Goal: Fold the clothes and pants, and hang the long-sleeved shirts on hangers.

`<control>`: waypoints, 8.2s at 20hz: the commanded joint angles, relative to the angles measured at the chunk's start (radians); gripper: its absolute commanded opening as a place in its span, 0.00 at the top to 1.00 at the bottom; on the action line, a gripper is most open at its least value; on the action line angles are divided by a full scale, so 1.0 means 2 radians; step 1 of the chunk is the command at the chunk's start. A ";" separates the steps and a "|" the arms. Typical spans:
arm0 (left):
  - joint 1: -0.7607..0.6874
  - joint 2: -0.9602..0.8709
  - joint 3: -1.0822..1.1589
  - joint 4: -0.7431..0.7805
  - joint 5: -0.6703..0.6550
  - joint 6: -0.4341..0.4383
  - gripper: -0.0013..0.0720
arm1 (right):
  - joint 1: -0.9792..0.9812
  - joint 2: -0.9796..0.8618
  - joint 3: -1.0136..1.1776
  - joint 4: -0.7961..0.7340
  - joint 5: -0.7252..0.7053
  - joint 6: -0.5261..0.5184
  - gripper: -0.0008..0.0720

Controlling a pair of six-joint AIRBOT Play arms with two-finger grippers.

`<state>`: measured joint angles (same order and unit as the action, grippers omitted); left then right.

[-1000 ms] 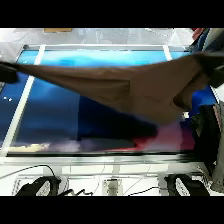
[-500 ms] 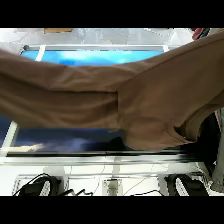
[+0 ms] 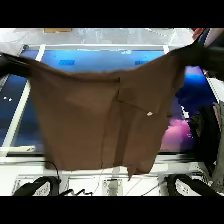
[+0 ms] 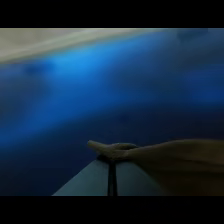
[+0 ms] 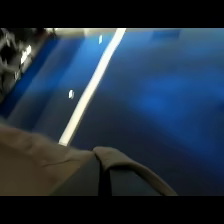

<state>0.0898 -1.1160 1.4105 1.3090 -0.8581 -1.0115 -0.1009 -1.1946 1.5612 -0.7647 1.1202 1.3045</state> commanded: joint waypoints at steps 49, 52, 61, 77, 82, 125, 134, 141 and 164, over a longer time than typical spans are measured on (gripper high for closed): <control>-0.038 -0.129 -0.004 0.156 -0.140 -0.054 0.96 | -0.023 -0.226 0.057 -0.288 0.232 0.055 0.39; -0.038 -0.083 -0.004 0.157 -0.186 -0.068 0.96 | -0.052 -0.173 0.041 -0.304 0.262 0.053 0.48; 0.154 0.110 -0.174 -0.088 -0.145 0.006 0.96 | -0.253 0.012 -0.327 -0.101 0.188 -0.153 0.82; 0.240 0.015 -0.334 -0.098 -0.155 0.002 0.28 | -0.128 0.009 -0.560 -0.030 -0.018 -0.129 0.48; 0.240 0.011 -0.334 -0.097 -0.156 0.003 0.28 | -0.095 -0.013 -0.560 -0.020 -0.061 -0.110 0.53; 0.176 -0.035 -0.312 -0.201 -0.190 0.091 0.96 | -0.095 0.185 -0.500 0.027 0.001 -0.188 0.97; 0.164 0.107 -0.313 -0.304 -0.016 0.081 0.96 | -0.080 0.253 -0.494 0.118 -0.121 -0.128 0.97; 0.054 -0.033 -0.313 -0.334 0.175 0.060 0.96 | 0.062 0.088 -0.483 0.134 -0.437 -0.108 0.98; 0.055 -0.093 -0.283 -0.368 0.288 0.081 0.25 | 0.078 -0.159 -0.284 0.113 -0.415 -0.095 0.14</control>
<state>0.1619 -1.3304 0.8425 0.5125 -0.2218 -0.8566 0.0555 -1.5105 0.9913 -0.5262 0.2485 1.1145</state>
